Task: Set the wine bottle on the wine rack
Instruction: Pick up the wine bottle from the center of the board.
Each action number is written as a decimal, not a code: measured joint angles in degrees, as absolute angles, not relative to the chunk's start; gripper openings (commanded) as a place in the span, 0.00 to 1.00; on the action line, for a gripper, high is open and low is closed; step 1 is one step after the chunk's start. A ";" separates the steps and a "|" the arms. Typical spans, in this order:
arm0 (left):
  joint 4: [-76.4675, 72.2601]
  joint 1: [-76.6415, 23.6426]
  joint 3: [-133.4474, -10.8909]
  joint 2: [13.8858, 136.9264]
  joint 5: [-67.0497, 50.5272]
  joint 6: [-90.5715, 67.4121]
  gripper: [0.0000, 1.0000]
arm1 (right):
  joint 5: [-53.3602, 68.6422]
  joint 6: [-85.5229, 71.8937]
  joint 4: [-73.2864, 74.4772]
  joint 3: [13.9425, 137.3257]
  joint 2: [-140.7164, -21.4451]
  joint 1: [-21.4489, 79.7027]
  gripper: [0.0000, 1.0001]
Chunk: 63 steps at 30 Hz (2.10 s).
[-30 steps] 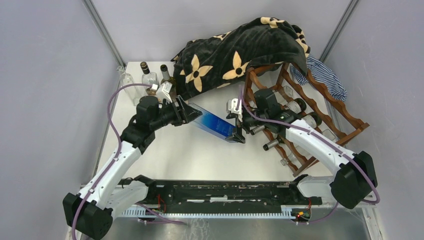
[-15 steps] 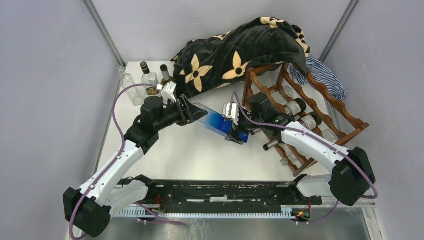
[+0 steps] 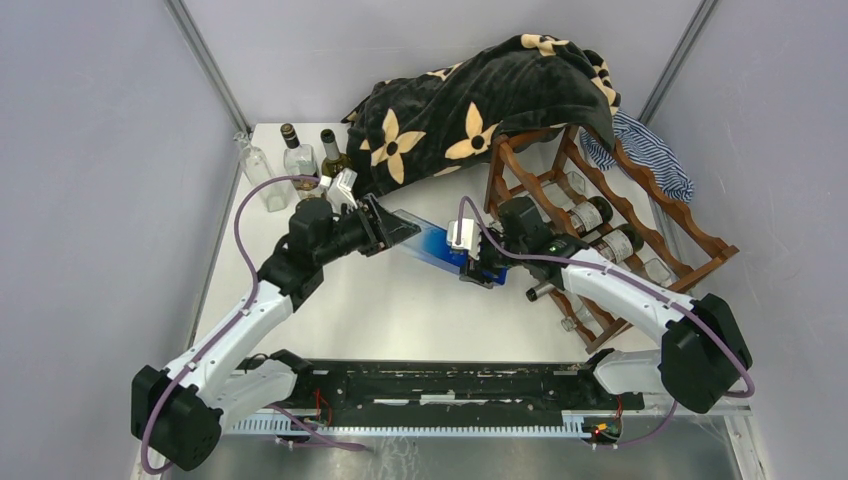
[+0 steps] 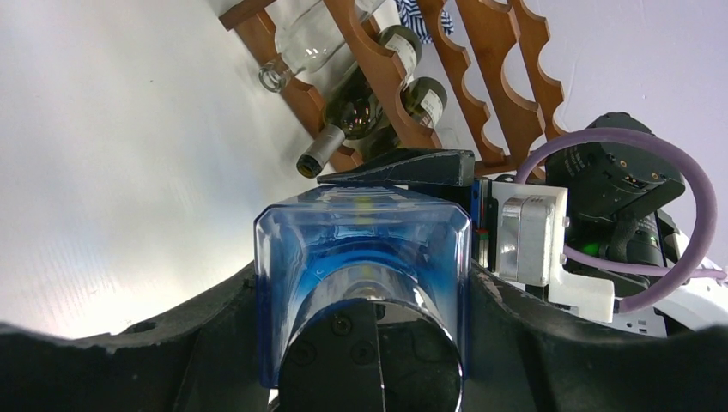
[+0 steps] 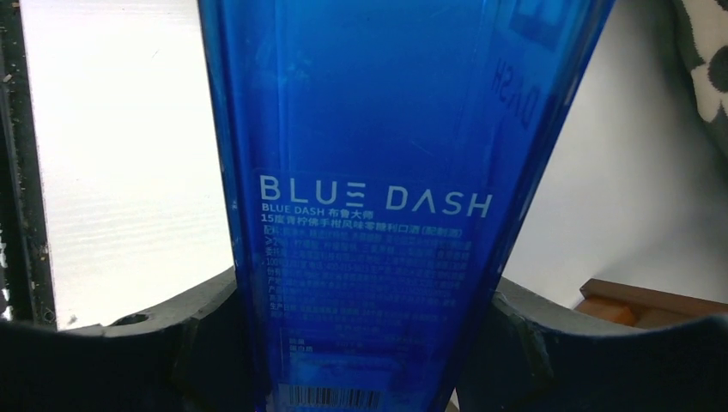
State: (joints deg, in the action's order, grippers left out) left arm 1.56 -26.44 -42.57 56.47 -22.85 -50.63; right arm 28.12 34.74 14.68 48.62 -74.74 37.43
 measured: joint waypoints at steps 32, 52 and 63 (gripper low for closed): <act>28.99 -26.30 -50.19 51.16 -28.84 -23.62 1.00 | 40.40 68.84 42.57 57.10 -74.43 34.13 0.00; 5.21 -27.94 -33.78 56.90 -52.93 -39.75 0.81 | 39.62 82.26 47.66 63.16 -76.09 34.46 0.00; 0.25 -31.48 -32.40 60.01 -54.26 -43.94 0.29 | 38.50 82.94 47.88 64.36 -76.51 34.44 0.00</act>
